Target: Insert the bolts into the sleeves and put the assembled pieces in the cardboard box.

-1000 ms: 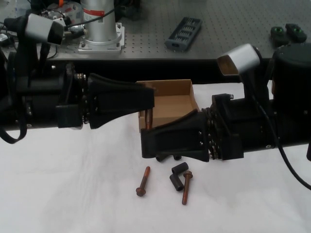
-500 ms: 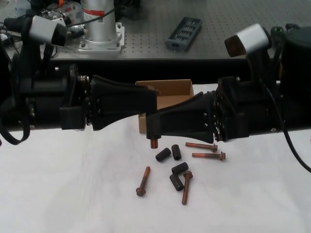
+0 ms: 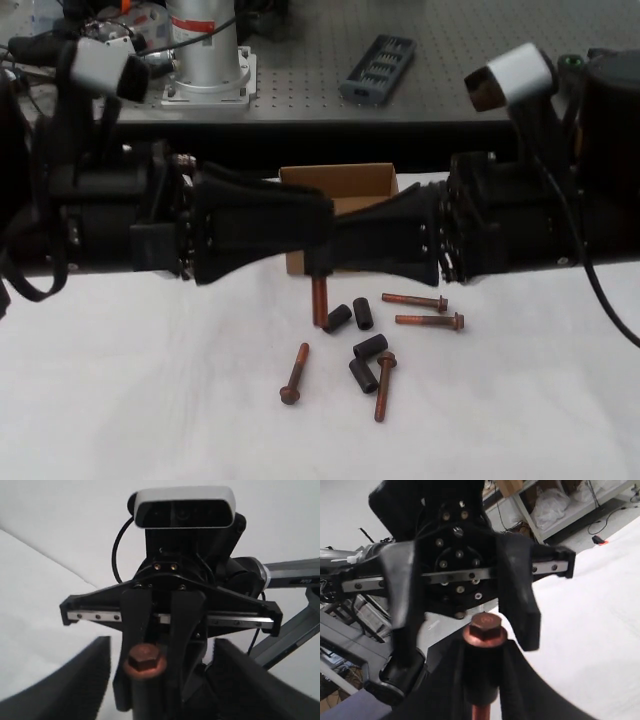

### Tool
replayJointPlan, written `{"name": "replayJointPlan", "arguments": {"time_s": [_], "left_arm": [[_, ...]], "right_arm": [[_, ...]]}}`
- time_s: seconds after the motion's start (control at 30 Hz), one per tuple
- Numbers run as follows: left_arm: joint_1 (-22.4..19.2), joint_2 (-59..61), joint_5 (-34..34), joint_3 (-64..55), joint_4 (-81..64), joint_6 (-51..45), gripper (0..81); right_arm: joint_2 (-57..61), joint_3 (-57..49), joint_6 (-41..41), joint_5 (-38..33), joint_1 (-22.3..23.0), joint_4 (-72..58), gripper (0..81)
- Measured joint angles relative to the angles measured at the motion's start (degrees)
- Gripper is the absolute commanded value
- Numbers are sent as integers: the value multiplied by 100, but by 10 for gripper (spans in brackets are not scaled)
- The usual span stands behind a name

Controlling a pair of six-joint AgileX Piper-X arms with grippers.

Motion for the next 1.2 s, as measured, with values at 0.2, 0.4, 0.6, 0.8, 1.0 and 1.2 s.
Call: {"name": "replayJointPlan", "arguments": {"time_s": [0.2, 0.4, 0.6, 0.8, 1.0, 1.2], "left_arm": [[-9, 0, -27, 0, -392, -391, 491], [311, -153, -161, 0, -774, -542, 491], [800, -558, -188, 0, -382, -557, 431], [1192, -1115, -103, 0, 305, -453, 220], [1672, -2613, -363, 0, 2234, 251, 215], [1710, -3944, -2448, 0, 5962, 1126, 84]], "right_arm": [[0, -8, -206, 20, 2, 298, 19], [0, -12, -394, 3, 2, 638, 19], [0, -12, -424, 256, -41, 664, 19], [60, -85, -424, 747, -269, 705, 19], [792, -722, -647, 1416, -435, 1073, 19], [1764, -1482, -1074, 1892, -510, 1655, 19]]}}
